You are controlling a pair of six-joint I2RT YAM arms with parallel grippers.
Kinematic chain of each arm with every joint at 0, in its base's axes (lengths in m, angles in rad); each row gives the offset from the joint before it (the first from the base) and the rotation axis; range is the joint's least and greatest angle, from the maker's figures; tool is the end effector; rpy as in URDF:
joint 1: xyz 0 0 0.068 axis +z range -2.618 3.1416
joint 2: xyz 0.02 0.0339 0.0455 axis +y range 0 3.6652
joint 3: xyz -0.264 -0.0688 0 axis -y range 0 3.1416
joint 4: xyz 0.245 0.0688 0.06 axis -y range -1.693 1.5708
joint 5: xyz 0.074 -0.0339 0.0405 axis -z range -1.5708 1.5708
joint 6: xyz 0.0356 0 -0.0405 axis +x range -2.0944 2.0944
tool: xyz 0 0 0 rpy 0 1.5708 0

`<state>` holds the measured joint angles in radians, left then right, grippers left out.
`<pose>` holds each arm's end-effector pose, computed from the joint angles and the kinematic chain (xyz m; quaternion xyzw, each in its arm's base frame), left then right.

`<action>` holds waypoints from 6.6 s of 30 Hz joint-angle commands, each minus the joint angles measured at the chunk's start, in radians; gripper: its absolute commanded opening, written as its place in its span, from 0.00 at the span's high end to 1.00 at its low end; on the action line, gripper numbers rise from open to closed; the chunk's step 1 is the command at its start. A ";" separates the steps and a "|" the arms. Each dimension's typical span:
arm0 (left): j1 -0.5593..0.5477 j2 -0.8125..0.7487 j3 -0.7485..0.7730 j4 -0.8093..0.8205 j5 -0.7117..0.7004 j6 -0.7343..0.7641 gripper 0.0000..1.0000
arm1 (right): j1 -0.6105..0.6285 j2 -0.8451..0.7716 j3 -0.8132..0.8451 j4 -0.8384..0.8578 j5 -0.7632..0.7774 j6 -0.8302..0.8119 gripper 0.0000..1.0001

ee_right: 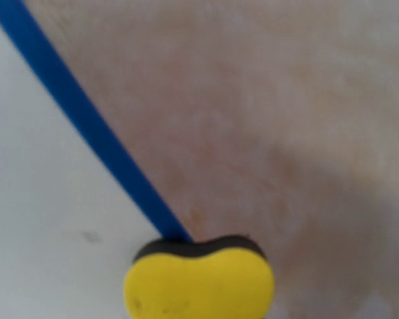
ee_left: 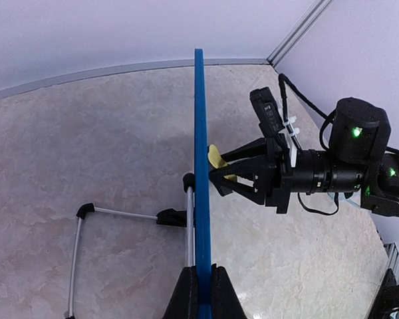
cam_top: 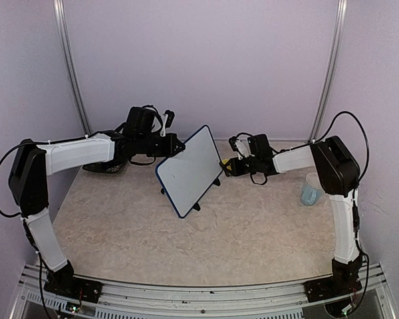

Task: Erase the whiteboard
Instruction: Place the whiteboard on the whiteboard stand, then place the whiteboard eraser at the center of the board, then move the whiteboard to the center of the board.

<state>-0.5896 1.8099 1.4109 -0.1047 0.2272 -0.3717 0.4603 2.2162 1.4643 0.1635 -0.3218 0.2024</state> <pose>0.3503 -0.2440 0.2776 0.1503 0.8441 -0.3202 0.4029 0.4325 0.2270 0.1411 -0.1869 0.8534 0.2850 0.3943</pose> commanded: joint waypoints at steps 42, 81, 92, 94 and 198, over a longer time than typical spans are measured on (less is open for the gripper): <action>0.009 0.042 0.013 0.016 0.030 0.008 1.00 | 0.013 -0.016 -0.053 -0.089 -0.032 -0.009 1.00; 0.056 -0.195 0.003 -0.030 -0.056 -0.055 0.44 | 0.018 -0.358 -0.379 -0.380 0.350 0.090 0.39; 0.069 -0.443 -0.134 -0.066 -0.109 -0.048 0.40 | 0.087 -0.164 -0.286 -0.498 0.532 0.073 0.32; 0.073 -0.469 -0.155 -0.076 -0.114 -0.046 0.40 | 0.107 -0.160 -0.280 -0.489 0.502 0.064 0.31; 0.198 -0.773 -0.487 -0.128 -0.186 -0.087 0.01 | 0.296 -0.005 -0.009 -0.410 0.754 0.533 0.70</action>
<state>-0.4023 1.0512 0.9401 -0.2554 0.0265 -0.4603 0.7555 2.2097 1.4727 -0.1635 0.4450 0.7452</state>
